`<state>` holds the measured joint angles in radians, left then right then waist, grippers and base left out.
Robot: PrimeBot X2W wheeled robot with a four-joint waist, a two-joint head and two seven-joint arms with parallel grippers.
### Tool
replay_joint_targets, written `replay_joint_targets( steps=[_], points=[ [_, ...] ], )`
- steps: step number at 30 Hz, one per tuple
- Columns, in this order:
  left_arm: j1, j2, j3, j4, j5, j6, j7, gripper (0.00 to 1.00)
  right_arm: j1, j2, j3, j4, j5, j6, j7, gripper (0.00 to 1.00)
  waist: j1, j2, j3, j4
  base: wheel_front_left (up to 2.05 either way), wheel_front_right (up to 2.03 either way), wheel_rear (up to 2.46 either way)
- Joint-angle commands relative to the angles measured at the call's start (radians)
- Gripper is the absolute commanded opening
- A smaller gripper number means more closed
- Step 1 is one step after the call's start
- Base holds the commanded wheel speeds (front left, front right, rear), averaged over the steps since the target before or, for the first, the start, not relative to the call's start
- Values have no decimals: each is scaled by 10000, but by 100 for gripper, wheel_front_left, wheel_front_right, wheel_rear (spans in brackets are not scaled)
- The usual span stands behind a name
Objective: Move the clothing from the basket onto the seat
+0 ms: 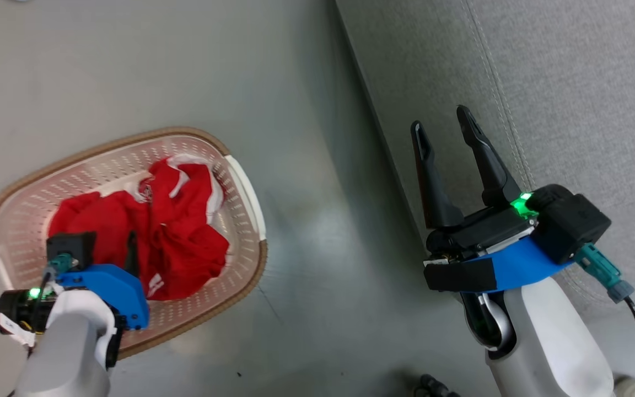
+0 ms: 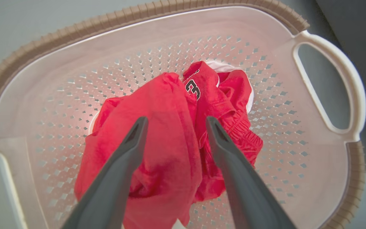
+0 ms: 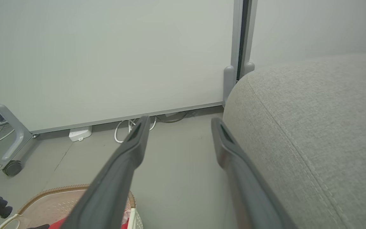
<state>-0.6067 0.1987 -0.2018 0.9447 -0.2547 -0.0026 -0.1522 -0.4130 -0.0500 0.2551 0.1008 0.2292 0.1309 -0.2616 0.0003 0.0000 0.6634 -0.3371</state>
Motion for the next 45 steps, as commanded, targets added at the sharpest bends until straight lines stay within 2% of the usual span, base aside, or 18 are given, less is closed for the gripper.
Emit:
replay_joint_targets(
  steps=[1, 11, 12, 13, 14, 24, 32, 37, 45],
  points=[
    [-263, 200, 52, 205, -33, 78, -41, 100, -290, -6, 55, -144, 162, -5, -36, 100, -3, 0, 560, -495, 0, 0, 0],
    [-821, 629, 349, 1412, -272, 726, 390, 100, -404, -10, 237, -411, 710, -5, -26, 100, -3, 0, 1126, -854, 0, 0, 0],
    [-853, 638, 375, 1519, -308, 706, 461, 91, -409, -8, 248, -428, 749, -3, -28, 100, -3, 0, 1147, -869, 0, 0, 0],
    [-899, 639, 383, 1586, -331, 683, 465, 30, -404, -8, 251, -434, 760, -5, -28, 100, -3, 0, 1163, -874, 0, 0, 0],
    [-944, 647, 372, 1633, -334, 663, 436, 0, -399, -8, 254, -441, 782, -5, -26, 100, -3, 0, 1178, -877, 0, 0, 0],
    [-1109, 460, 146, 2123, -381, 565, 272, 0, -391, -10, 201, -388, 734, -5, -27, 100, -3, 0, 1120, -848, 0, 0, 0],
    [-1275, 181, 4, 2392, -458, 447, 190, 0, -424, -10, 182, -271, 616, -5, -29, 100, -3, 0, 906, -560, 0, 0, 0],
    [-1356, -133, -233, 2533, -389, 208, -77, 0, -307, -14, 153, -60, 429, -3, -28, 100, -3, 0, 172, -143, 0, 0, 0],
    [-1234, -715, -983, 2838, -32, -395, -362, 0, 206, -16, 267, 496, 19, -5, -28, 100, -3, 0, -1876, 560, 0, 0, 0]
  ],
)
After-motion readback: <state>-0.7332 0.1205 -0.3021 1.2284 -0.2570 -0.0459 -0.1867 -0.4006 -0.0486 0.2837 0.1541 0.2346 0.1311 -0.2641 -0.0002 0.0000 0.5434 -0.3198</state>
